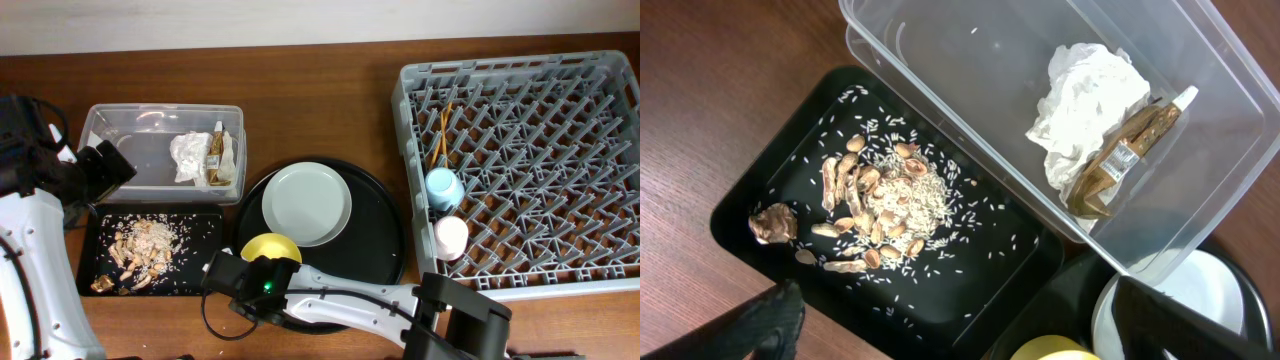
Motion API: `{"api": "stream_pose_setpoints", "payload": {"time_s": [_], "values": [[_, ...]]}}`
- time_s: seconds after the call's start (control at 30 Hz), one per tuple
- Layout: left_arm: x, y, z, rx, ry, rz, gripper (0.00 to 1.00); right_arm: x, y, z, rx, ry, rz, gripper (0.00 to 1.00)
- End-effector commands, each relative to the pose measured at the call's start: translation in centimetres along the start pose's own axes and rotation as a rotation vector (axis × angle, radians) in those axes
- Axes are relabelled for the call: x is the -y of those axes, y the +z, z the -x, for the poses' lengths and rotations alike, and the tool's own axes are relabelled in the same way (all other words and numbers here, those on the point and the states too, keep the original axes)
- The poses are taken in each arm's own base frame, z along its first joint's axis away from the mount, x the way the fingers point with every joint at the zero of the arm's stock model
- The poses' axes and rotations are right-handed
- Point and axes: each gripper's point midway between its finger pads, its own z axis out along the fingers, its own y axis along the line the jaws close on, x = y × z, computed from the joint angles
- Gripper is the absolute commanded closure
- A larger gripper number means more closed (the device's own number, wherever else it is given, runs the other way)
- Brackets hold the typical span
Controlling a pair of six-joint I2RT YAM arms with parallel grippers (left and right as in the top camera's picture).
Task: Sort waste into correct bins and load items into the dishwasher rack
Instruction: 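Grasp the yellow bowl with the right gripper and lift it, then carry the yellow bowl to the rack and release it with the right gripper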
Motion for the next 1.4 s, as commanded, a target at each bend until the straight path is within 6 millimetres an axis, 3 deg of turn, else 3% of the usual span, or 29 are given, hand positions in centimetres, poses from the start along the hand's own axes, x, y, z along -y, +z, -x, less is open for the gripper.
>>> {"api": "stream_pose_setpoints", "payload": {"time_s": [0.0, 0.07, 0.2, 0.3, 0.43, 0.57, 0.77, 0.93, 1.03, 1.17, 1.37], "values": [[0.0, 0.2, -0.2, -0.013, 0.001, -0.002, 0.01, 0.5, -3.3, 1.9, 0.067, 0.01, -0.004, 0.96], [0.0, 0.2, -0.2, -0.013, 0.001, -0.002, 0.01, 0.9, -6.3, 3.6, 0.133, 0.025, 0.003, 0.96], [0.0, 0.2, -0.2, -0.013, 0.001, -0.002, 0.01, 2.8, -14.1, 6.7, 0.324, 0.076, 0.013, 0.96], [0.0, 0.2, -0.2, -0.013, 0.001, -0.002, 0.01, 6.8, -20.7, 7.5, 0.473, 0.158, -0.006, 0.96], [0.0, 0.2, -0.2, -0.013, 0.001, -0.002, 0.01, 12.8, -26.3, 6.1, 0.569, 0.238, 0.069, 0.96], [0.0, 0.2, -0.2, -0.013, 0.001, -0.002, 0.01, 19.4, -29.1, 3.7, 0.644, 0.298, 0.186, 0.96], [0.0, 0.2, -0.2, -0.013, 0.001, -0.002, 0.01, 28.7, -29.8, -1.3, 0.742, 0.426, 0.333, 0.96], [0.0, 0.2, -0.2, -0.013, 0.001, -0.002, 0.01, 33.8, -29.7, -4.0, 0.913, 0.461, 0.57, 0.96], [0.0, 0.2, -0.2, -0.013, 0.001, -0.002, 0.01, 36.7, -28.1, -5.6, 0.993, 0.482, 0.693, 0.96], [0.0, 0.2, -0.2, -0.013, 0.001, -0.002, 0.01, 39.9, -23.7, -7.7, 0.975, 0.588, 0.721, 0.96], [0.0, 0.2, -0.2, -0.013, 0.001, -0.002, 0.01, 42.5, -20.1, -10.3, 0.975, 0.673, 0.723, 0.96]]}}
